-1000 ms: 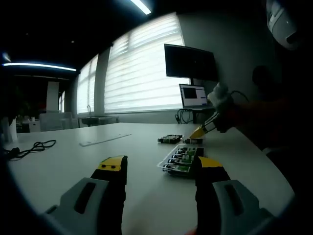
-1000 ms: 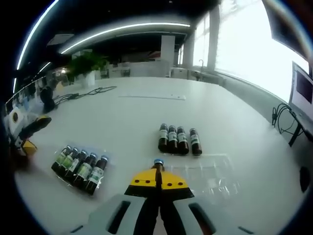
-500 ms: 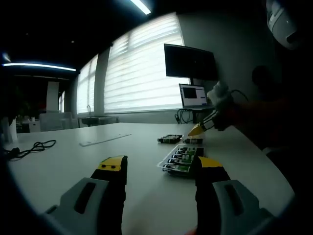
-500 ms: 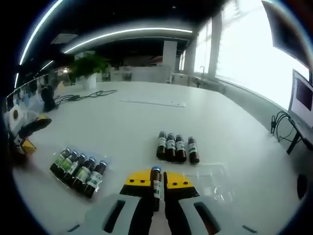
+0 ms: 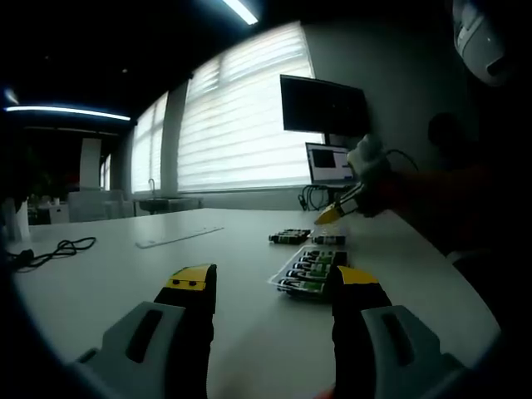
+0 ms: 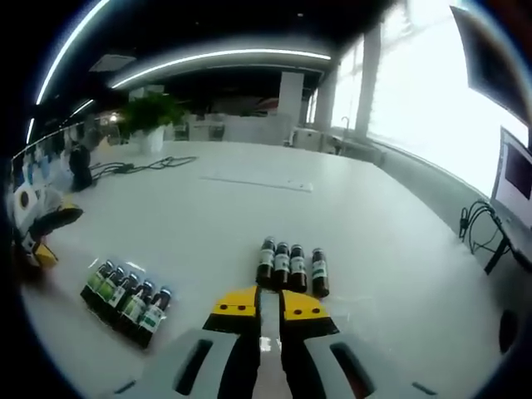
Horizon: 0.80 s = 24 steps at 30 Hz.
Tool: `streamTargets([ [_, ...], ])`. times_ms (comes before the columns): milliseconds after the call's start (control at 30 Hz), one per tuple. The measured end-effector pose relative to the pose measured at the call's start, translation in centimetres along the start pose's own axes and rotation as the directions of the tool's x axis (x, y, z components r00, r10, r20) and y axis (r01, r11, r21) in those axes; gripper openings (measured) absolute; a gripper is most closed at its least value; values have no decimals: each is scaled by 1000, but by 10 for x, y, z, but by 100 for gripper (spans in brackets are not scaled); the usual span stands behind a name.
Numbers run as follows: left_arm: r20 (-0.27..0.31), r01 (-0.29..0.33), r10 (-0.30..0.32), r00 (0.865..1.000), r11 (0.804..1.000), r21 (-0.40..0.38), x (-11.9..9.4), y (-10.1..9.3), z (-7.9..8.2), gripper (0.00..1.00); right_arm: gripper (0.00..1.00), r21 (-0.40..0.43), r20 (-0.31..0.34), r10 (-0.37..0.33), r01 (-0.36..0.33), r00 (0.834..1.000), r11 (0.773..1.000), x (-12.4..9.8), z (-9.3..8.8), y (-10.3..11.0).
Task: Grip medicine bottles put into box
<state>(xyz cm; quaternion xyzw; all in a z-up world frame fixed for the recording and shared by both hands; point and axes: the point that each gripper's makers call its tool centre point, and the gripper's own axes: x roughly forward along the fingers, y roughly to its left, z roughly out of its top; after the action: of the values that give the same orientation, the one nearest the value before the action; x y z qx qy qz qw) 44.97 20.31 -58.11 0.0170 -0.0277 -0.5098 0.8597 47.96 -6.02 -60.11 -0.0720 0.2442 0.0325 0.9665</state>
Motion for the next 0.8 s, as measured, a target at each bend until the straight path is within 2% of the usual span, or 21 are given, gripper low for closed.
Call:
streamTargets([
  [200,2,-2,2,1000,1000,-4,0,1,0,49,5,0,-4,-23,23,1000,1000,6,4,-15],
  [533,-1,-3,3,1000,1000,-2,0,0,0,49,6,-9,-12,-33,33,999,999,17,6,-26],
  [800,3,-1,1,1000,1000,-4,0,0,1,49,6,19,-35,-41,42,999,999,30,6,-43],
])
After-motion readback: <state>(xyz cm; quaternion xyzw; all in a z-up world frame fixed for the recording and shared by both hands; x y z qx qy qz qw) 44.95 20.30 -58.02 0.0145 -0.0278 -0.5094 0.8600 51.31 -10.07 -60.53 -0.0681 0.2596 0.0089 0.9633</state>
